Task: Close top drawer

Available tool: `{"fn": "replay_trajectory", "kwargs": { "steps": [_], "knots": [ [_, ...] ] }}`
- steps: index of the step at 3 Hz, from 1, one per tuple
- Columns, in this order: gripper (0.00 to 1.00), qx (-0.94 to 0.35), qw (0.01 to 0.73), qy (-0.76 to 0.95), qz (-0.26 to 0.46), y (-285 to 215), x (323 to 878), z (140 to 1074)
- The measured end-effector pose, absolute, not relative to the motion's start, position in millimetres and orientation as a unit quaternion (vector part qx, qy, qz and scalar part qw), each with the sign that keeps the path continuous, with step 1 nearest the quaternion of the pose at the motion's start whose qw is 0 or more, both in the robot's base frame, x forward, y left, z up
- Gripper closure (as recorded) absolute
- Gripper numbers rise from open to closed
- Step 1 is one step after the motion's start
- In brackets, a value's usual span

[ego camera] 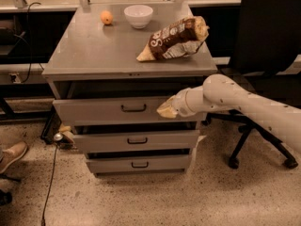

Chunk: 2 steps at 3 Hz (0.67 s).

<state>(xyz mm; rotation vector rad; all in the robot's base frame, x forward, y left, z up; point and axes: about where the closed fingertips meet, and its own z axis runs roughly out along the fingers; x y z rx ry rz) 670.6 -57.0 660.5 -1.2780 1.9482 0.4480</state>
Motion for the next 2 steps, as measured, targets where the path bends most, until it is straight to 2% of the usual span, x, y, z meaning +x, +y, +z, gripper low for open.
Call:
{"fn": "replay_trajectory", "kwargs": {
  "steps": [2],
  "knots": [
    [1.0,-0.485,0.424,0.746,0.167,-52,693,679]
  ]
}}
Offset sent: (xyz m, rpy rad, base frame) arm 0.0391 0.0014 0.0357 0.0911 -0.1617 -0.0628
